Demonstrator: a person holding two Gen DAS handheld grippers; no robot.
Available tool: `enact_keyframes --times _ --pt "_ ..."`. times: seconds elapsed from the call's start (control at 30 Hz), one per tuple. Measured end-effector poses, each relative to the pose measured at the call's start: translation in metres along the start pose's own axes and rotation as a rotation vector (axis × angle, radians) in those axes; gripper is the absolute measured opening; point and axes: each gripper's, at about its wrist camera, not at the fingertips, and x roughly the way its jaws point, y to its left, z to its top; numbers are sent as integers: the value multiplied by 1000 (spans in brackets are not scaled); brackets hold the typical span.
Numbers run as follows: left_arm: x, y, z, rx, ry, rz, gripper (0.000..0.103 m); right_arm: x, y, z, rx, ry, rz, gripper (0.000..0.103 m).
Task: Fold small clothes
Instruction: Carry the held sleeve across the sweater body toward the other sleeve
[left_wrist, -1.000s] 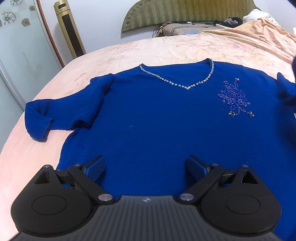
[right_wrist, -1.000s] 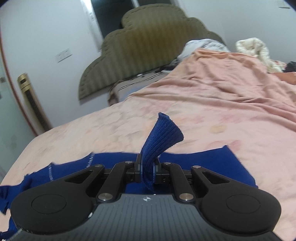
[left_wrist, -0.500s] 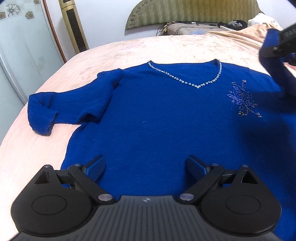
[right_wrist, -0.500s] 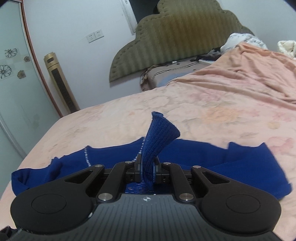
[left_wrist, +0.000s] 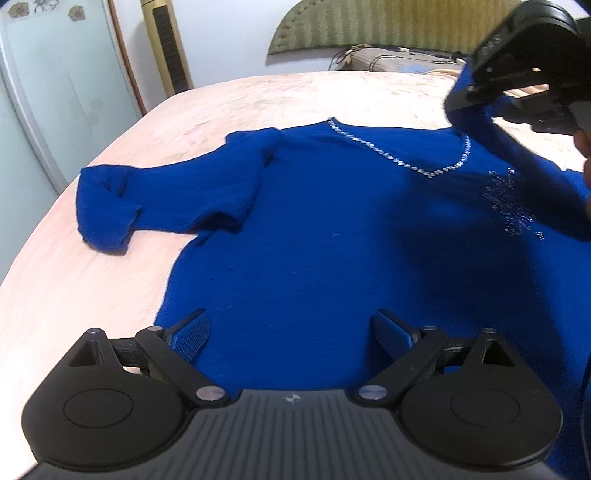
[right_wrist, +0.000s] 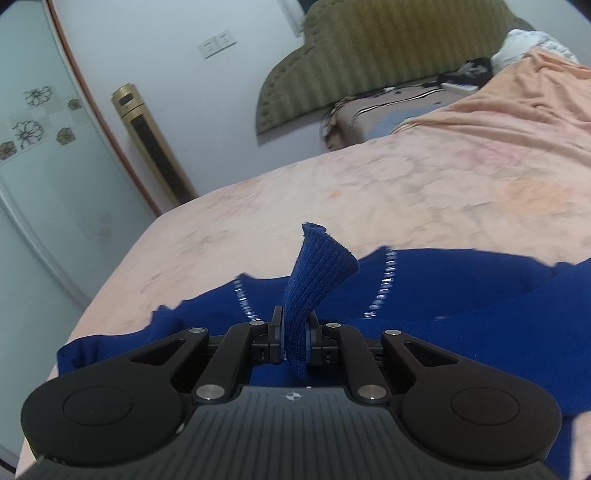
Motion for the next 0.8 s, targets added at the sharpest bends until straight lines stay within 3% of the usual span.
enact_keyframes --times 0.5,0.8 --pt "2 19 -5 -47 17 -2 96 44 57 -12 -28 78 83 14" --pt "4 23 -5 -58 22 -1 96 64 69 -12 -18 100 92 14"
